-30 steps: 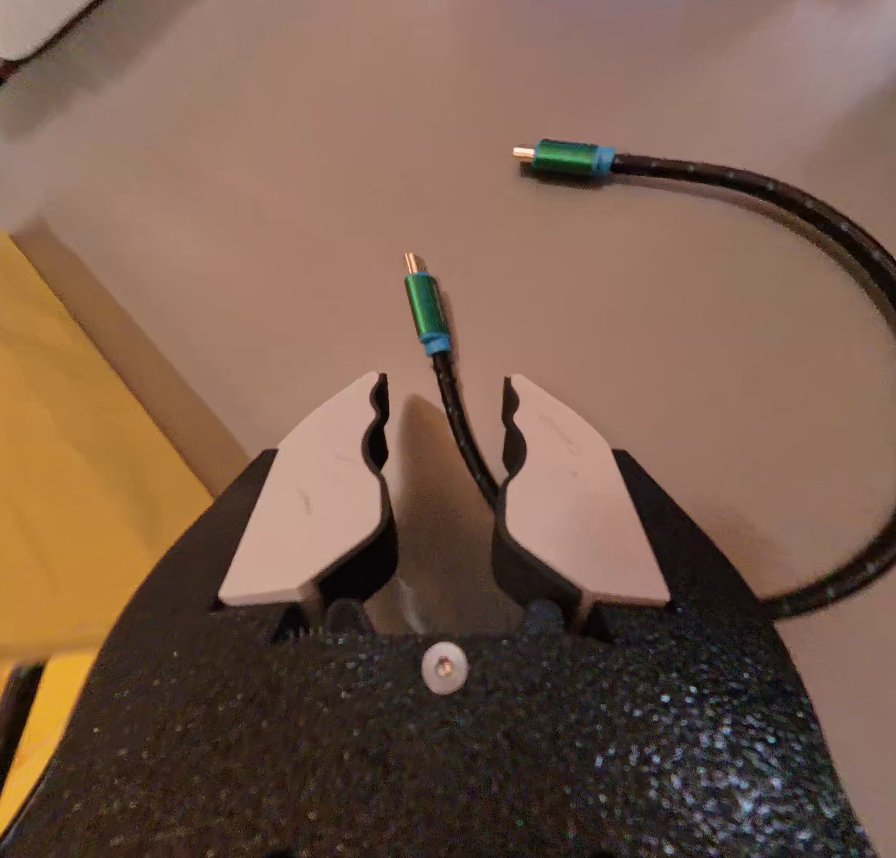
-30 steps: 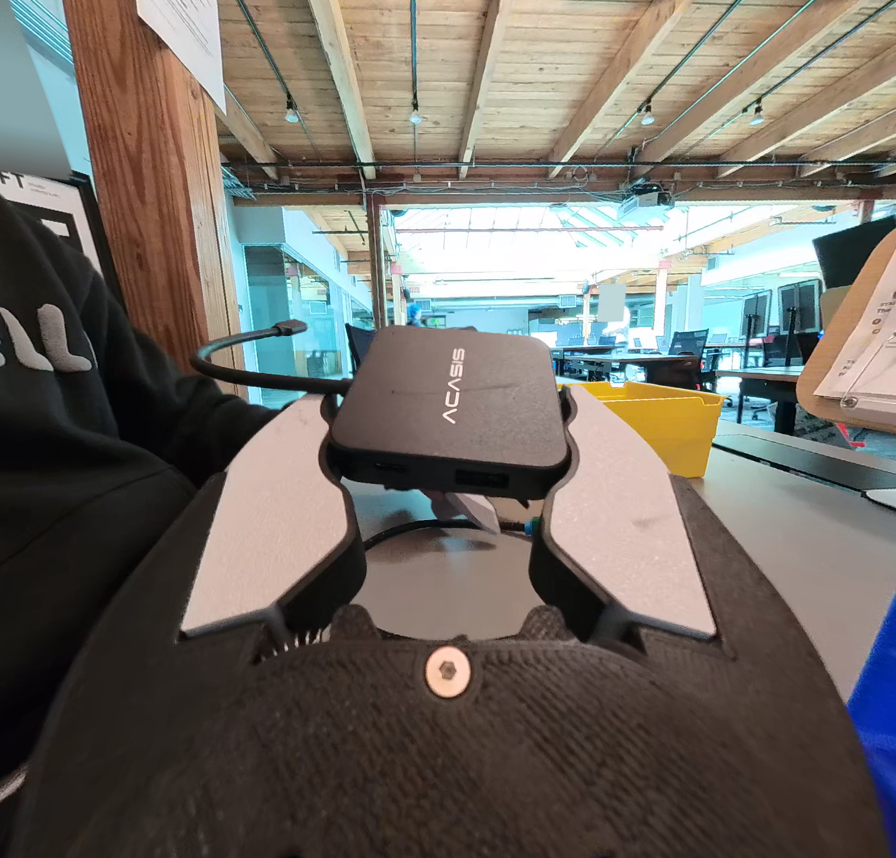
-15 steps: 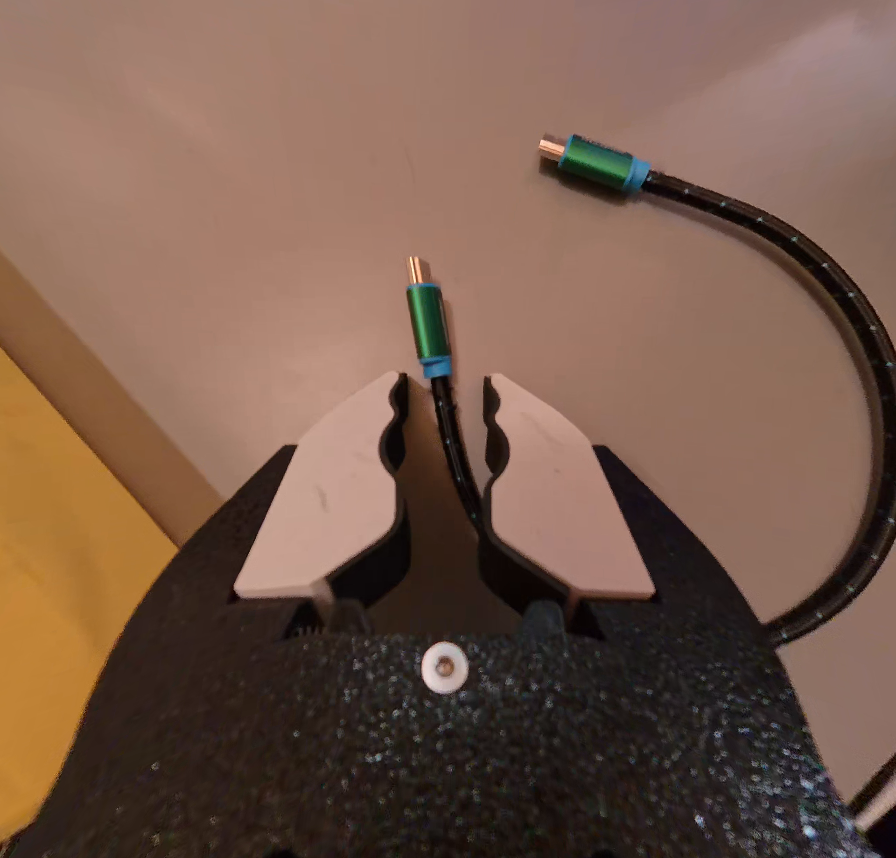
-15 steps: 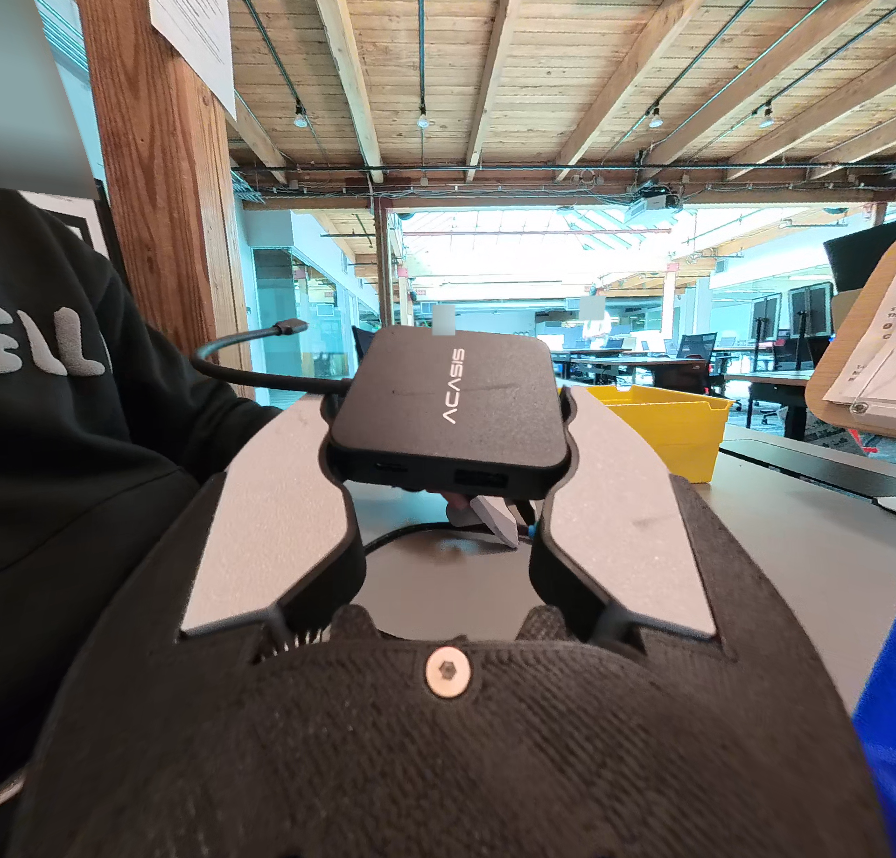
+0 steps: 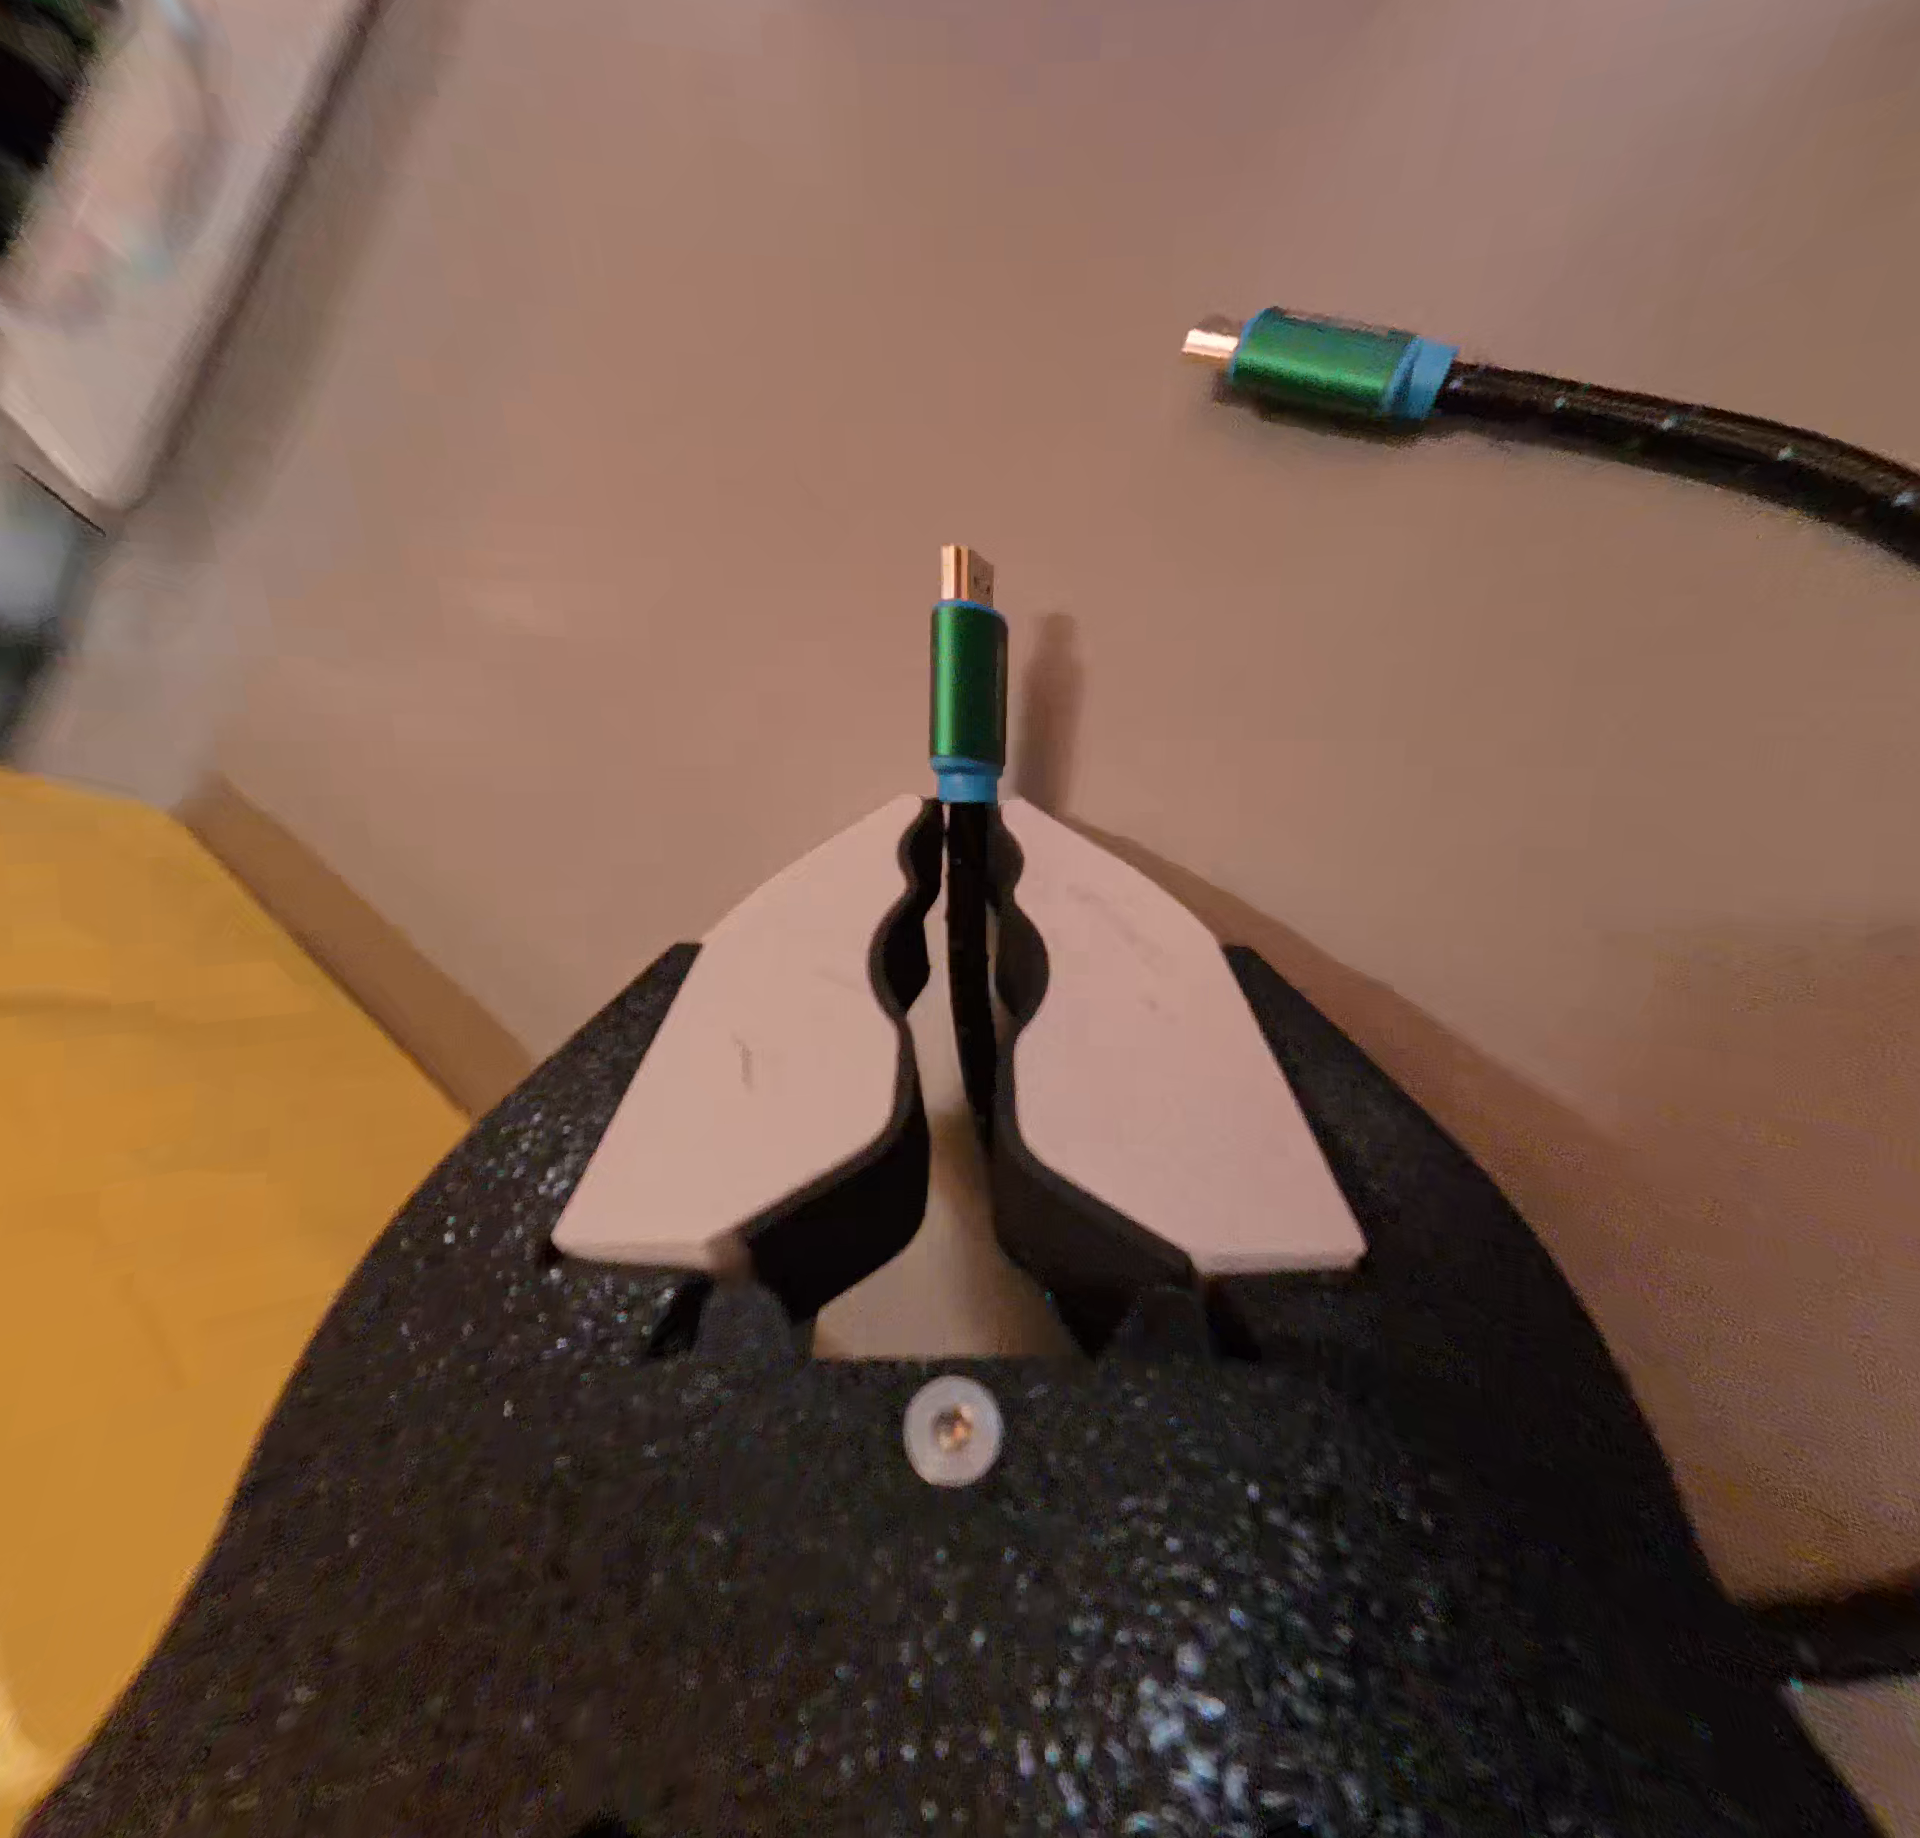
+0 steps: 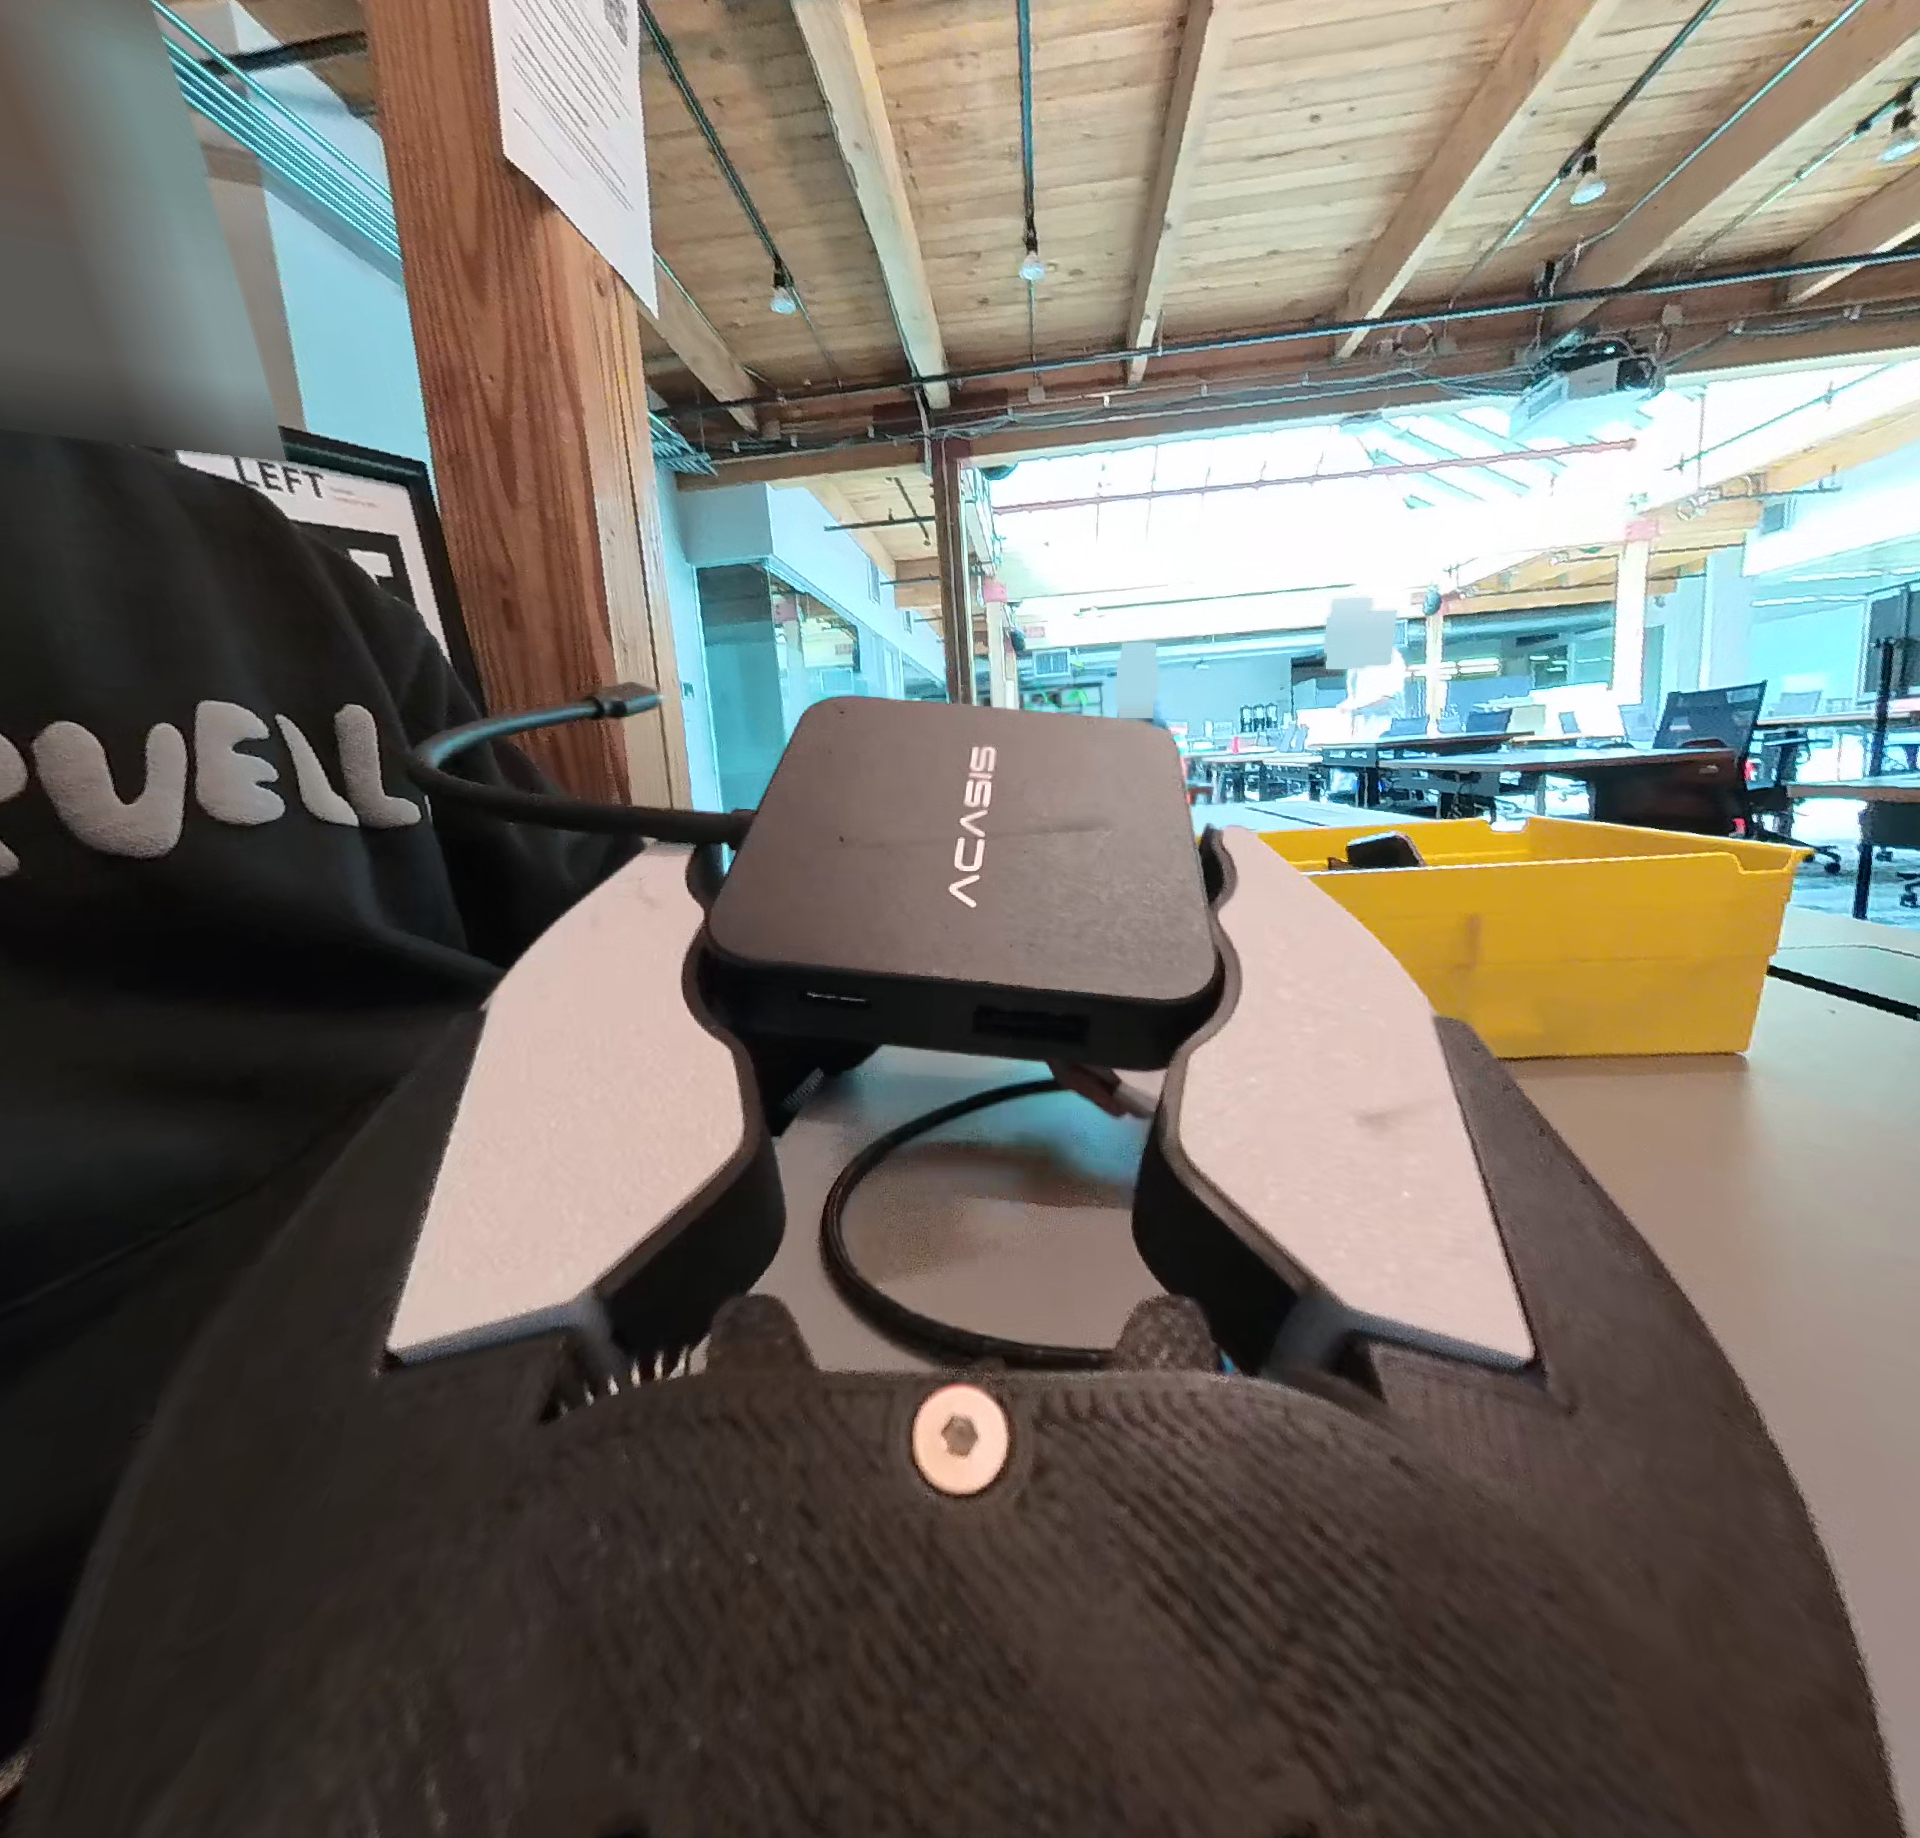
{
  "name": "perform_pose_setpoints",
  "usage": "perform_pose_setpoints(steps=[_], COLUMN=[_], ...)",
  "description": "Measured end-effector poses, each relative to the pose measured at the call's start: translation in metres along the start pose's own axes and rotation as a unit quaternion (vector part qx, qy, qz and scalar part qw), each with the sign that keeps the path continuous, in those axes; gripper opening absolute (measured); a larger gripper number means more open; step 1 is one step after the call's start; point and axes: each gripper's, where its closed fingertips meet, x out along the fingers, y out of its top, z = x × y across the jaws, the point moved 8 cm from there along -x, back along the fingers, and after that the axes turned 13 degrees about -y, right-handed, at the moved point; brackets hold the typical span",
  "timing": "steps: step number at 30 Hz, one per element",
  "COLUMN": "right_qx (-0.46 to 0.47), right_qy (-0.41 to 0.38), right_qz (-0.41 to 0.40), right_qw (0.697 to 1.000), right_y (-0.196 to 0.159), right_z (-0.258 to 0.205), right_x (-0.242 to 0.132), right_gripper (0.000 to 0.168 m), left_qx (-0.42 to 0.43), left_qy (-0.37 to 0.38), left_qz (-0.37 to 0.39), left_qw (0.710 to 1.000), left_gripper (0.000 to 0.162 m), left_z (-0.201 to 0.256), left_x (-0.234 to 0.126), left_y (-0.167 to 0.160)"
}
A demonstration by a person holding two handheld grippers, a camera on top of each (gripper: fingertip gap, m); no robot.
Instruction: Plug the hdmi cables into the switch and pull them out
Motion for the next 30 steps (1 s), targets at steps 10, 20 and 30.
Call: perform_pose_setpoints(steps=[10,20,30], right_qx=[-0.020,0.027,0.037], right_qy=[-0.029,-0.015,-0.005], right_qz=[-0.043,-0.049,-0.061], right_qw=[0.998,0.998,0.997], right_y=[-0.009,-0.009,-0.011], right_z=[0.004,0.005,0.004], right_x=[0.005,0.007,0.008], right_gripper=[0.086,0.086,0.086], left_qx=[0.454,0.579,0.596], left_qy=[0.366,0.453,0.442], left_qz=[-0.025,-0.004,0.007], left_qw=[0.812,0.678,0.671], left_gripper=[0.007,0.006,0.007], left_z=[0.029,0.066,0.075], left_x=[-0.057,-0.059,-0.058], left_y=[0.079,0.102,0.110])
